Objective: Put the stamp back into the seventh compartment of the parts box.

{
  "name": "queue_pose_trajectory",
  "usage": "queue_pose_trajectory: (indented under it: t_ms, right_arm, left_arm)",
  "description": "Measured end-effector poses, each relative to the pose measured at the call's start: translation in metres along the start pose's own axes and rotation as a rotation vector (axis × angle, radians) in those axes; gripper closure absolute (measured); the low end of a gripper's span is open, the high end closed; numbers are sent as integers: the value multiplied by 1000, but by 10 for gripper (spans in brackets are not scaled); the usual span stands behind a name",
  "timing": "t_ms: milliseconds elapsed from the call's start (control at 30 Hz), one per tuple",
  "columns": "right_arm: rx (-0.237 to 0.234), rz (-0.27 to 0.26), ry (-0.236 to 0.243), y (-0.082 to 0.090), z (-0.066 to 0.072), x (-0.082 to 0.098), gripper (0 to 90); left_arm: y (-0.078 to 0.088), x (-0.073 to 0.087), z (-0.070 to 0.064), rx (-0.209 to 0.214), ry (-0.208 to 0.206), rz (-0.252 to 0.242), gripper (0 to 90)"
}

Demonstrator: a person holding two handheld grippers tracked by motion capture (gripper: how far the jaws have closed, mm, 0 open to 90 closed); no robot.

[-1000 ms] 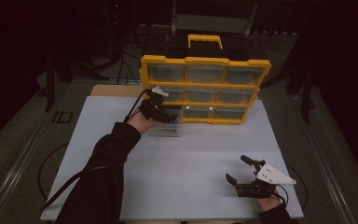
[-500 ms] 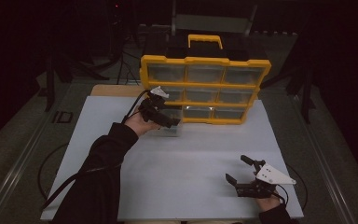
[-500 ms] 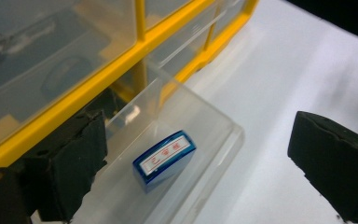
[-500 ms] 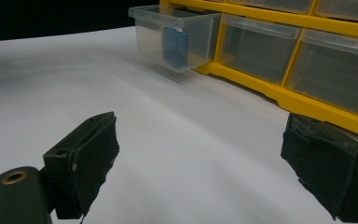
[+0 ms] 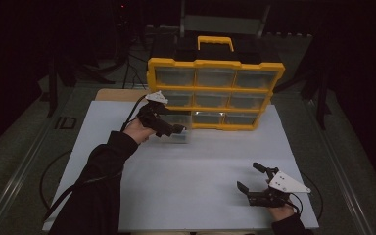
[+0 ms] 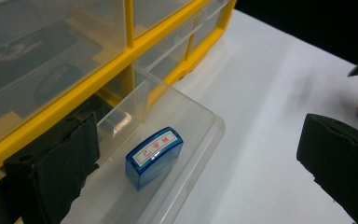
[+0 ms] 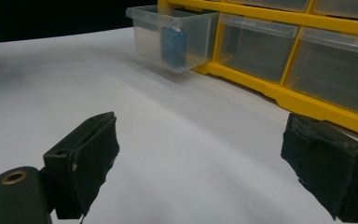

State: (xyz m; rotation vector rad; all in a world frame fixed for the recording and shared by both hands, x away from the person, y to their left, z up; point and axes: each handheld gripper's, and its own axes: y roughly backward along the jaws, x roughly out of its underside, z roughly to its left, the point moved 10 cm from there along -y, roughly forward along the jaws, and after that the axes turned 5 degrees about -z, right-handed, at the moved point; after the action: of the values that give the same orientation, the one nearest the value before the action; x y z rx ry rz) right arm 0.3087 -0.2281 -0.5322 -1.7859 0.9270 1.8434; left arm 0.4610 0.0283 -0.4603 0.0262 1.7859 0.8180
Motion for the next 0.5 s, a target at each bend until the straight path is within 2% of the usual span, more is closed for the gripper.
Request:
queue_pose_trajectory:
  t_ms: [233,500]
  right_arm:
    - [1,-2,-8,-2,-2,1,103]
    - [12,-8,-14,-4,-5,0,103]
  left_arm:
    - [9,-2,0,-9,-39,-33,0]
    - [17,-2,-3,-5,-51,-55,0]
